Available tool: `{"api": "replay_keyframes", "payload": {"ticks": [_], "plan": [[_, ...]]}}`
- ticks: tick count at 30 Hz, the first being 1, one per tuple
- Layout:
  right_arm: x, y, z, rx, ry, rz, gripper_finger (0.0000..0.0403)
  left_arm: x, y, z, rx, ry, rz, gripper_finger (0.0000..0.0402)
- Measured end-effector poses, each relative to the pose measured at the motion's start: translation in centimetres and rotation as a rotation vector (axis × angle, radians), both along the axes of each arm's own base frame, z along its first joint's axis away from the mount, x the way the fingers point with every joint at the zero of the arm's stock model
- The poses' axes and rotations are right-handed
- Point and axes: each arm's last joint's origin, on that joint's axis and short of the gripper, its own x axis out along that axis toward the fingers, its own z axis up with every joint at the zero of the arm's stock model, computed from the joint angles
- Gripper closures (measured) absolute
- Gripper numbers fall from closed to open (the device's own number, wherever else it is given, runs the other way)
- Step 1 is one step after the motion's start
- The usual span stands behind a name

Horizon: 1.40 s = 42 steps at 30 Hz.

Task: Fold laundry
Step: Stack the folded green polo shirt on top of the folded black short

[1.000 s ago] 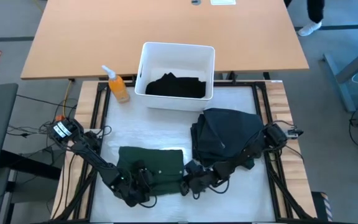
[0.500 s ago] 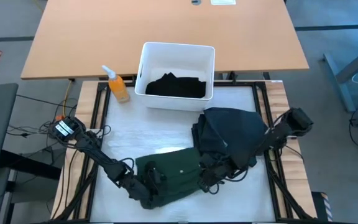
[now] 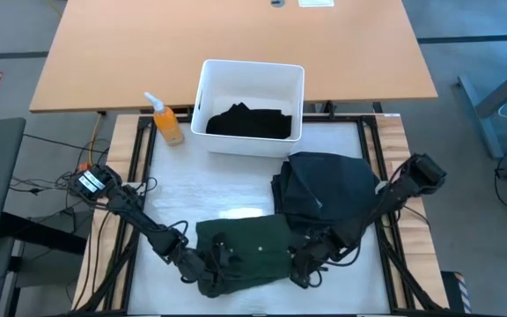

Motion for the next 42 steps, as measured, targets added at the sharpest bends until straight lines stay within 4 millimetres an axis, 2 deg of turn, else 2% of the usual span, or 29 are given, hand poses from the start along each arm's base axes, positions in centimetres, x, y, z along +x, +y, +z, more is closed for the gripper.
{"api": "replay_keyframes", "payload": {"ticks": [5, 8, 13, 18, 21, 27, 33, 37, 42], "plan": [[-1.2, 1.7, 0.0, -0.09, -0.05, 0.261, 0.0199, 0.2, -0.1, 0.4, 0.021, -0.048, -0.019, 0.0191], [-1.9, 2.5, 0.0, -0.157, -0.092, 0.408, 0.0199, 0.2, -0.5, 0.7, 0.048, -0.061, -0.058, 0.0191], [-3.1, 3.8, 0.0, -0.299, -0.177, 0.699, 0.0204, 0.7, -1.8, 2.4, 0.123, -0.076, -0.096, 0.0191], [-4.3, 4.9, -0.1, -0.498, -0.289, 1.007, 0.0208, 2.2, -2.9, 4.8, 0.201, -0.064, -0.092, 0.0191], [-4.6, 5.2, 0.0, -0.642, -0.351, 1.148, 0.021, 3.4, -3.7, 4.8, 0.269, -0.043, -0.099, 0.0191], [-4.7, 5.2, 0.0, -0.901, -0.379, 1.193, 0.0218, 6.3, -5.7, 2.2, 0.394, 0.031, -0.132, 0.0191], [-4.1, 5.3, -2.3, -0.938, -0.293, 1.239, 0.0222, 9.5, -6.5, 1.7, 0.379, 0.055, -0.16, 0.0191], [-3.8, 5.6, -3.6, -0.97, -0.257, 1.216, 0.0227, 11.3, -6.4, 0.2, 0.36, 0.141, -0.135, 0.0191], [-4.4, 6.4, -2.6, -0.997, -0.256, 1.132, 0.0242, 12.7, -6.2, -0.5, 0.334, 0.205, -0.081, 0.0191]]}}
